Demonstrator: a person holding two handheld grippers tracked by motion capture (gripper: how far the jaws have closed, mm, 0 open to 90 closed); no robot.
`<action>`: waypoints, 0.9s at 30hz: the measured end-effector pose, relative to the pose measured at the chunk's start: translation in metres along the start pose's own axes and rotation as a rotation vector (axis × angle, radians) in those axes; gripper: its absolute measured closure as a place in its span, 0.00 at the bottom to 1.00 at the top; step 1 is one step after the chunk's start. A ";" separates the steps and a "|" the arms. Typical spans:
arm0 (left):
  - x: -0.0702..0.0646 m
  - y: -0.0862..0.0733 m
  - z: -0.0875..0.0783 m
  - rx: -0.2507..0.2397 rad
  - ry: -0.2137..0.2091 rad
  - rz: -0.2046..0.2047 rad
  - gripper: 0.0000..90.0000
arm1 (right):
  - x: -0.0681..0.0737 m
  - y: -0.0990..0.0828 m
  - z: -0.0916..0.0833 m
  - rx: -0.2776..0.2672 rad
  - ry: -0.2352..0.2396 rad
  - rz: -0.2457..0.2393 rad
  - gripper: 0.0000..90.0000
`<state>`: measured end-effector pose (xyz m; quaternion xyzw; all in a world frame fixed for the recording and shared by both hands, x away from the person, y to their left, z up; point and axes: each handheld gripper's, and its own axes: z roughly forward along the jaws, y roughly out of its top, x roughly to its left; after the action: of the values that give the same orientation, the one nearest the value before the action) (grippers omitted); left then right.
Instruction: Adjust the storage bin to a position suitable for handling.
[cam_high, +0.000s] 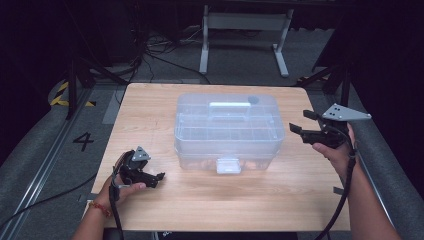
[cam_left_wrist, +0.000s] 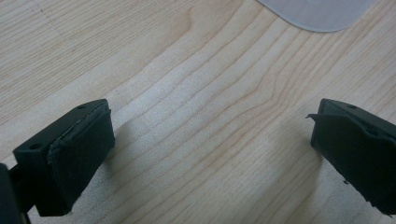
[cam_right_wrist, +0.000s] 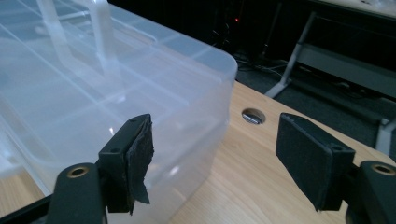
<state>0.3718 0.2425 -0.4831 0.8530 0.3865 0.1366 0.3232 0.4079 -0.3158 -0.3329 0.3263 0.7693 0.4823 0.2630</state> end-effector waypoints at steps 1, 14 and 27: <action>0.000 0.000 0.000 0.000 0.004 0.002 0.00 | 0.001 0.004 0.002 -0.003 0.012 0.002 0.31; 0.000 0.000 0.000 0.000 0.003 0.001 0.00 | 0.027 0.033 0.029 0.010 0.072 -0.064 0.32; 0.000 0.000 0.000 0.001 0.003 0.000 0.00 | 0.047 0.058 0.059 0.046 0.112 -0.108 0.35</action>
<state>0.3717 0.2426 -0.4829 0.8530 0.3868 0.1376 0.3221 0.4345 -0.2279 -0.3075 0.2627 0.8100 0.4673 0.2377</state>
